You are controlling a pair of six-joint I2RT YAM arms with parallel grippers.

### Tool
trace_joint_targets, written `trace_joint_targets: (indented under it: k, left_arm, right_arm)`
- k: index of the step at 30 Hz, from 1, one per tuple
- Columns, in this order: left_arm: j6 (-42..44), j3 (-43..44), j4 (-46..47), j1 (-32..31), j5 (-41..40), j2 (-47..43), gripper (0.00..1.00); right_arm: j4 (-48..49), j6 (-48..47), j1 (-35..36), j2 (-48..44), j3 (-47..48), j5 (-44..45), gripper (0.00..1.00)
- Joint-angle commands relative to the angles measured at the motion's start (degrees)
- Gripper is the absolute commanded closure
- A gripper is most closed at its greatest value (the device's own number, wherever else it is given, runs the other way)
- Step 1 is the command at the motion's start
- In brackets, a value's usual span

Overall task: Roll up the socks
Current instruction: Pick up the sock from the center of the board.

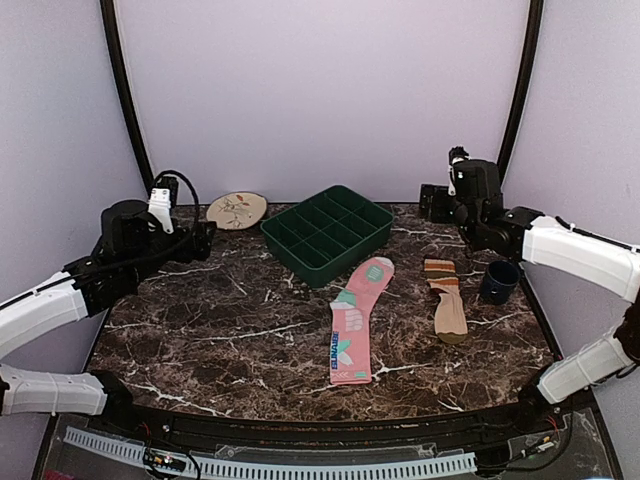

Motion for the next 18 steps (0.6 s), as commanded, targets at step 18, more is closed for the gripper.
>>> trace_joint_targets:
  k: [18]
  left_arm:
    - [-2.69, 10.96, -14.86, -24.79, -12.74, 15.26, 0.01]
  right_arm:
    - [6.34, -3.16, 2.80, -0.74, -4.70, -16.89, 0.23]
